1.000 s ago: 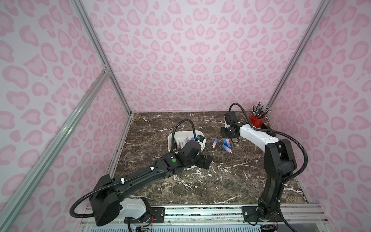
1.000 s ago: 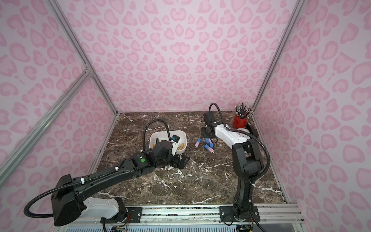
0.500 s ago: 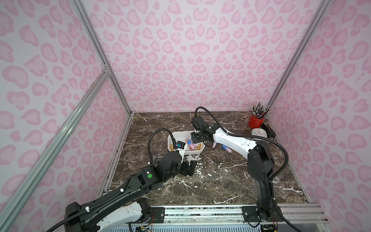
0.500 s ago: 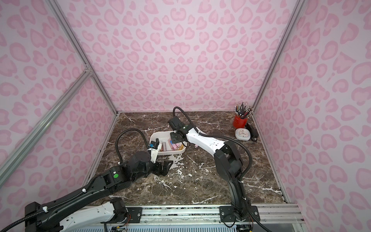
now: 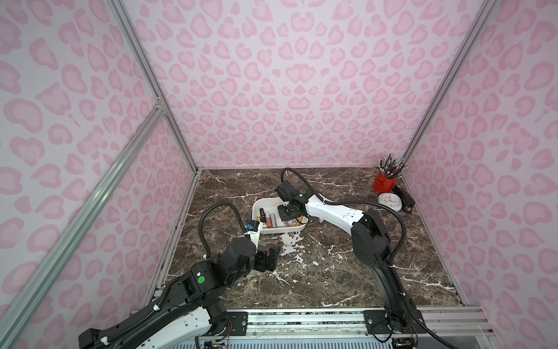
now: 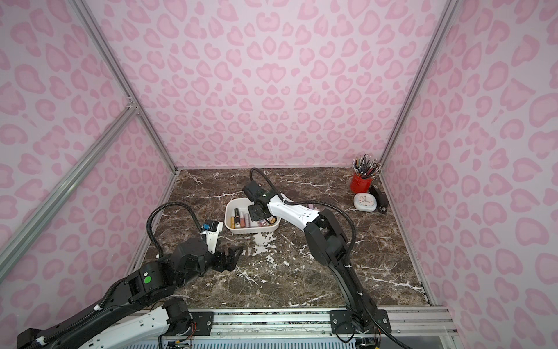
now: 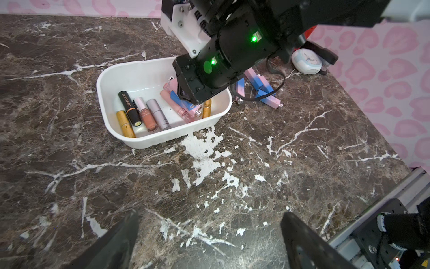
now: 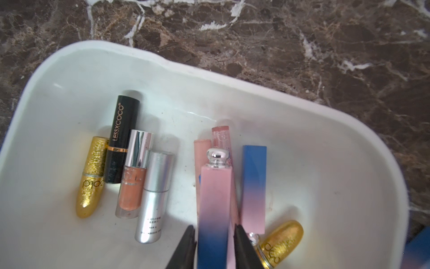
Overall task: Put the lipstick into the storage box
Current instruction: Place the lipstick in the storage box.
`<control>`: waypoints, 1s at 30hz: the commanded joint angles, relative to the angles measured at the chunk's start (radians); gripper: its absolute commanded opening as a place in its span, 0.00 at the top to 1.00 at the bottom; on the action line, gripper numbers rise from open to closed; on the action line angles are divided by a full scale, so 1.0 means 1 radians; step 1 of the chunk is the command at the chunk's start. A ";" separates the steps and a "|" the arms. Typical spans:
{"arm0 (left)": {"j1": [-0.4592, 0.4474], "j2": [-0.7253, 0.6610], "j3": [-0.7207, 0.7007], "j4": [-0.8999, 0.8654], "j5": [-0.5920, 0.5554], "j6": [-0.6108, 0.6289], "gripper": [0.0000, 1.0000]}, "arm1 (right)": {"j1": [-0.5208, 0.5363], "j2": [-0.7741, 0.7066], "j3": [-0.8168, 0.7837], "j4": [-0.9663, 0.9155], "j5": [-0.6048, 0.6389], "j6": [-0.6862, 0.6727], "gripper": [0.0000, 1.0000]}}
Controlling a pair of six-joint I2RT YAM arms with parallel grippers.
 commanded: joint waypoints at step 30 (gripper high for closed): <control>-0.002 0.386 0.144 0.230 0.137 0.012 0.02 | -0.437 -0.451 -0.604 0.212 -0.018 -0.060 0.67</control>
